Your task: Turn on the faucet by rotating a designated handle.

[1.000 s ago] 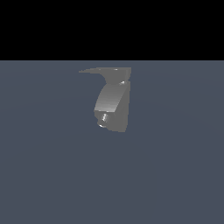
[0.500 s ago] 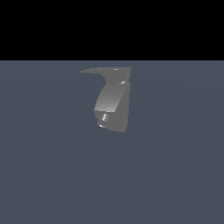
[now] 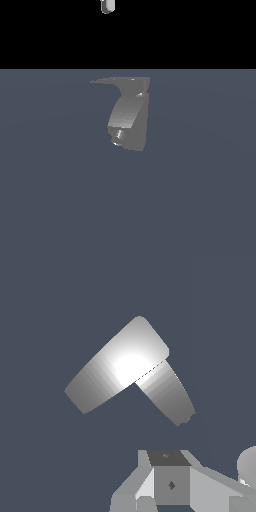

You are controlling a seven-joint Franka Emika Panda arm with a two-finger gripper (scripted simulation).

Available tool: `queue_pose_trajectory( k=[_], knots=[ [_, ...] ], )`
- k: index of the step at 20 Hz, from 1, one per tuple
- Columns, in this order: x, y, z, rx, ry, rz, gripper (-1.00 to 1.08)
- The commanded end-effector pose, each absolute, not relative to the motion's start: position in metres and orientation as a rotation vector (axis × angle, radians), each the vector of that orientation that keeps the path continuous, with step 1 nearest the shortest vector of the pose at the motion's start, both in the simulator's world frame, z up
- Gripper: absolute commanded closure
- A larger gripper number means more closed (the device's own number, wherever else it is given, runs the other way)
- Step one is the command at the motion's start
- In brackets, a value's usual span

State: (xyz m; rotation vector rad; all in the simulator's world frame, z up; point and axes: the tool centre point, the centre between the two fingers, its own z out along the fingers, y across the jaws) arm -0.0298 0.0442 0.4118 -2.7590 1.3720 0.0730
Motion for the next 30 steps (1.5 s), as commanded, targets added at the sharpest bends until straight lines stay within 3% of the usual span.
queue_pose_trajectory(
  k=[1,19,30],
  knots=[
    [-0.015,0.048,0.402,-2.715,1.461,0.072,1.08],
    [0.075,0.08,0.318,-2.346,2.041,0.026,1.08],
    [0.107,0.095,0.274,-2.157,2.255,-0.016,1.08]
  ],
)
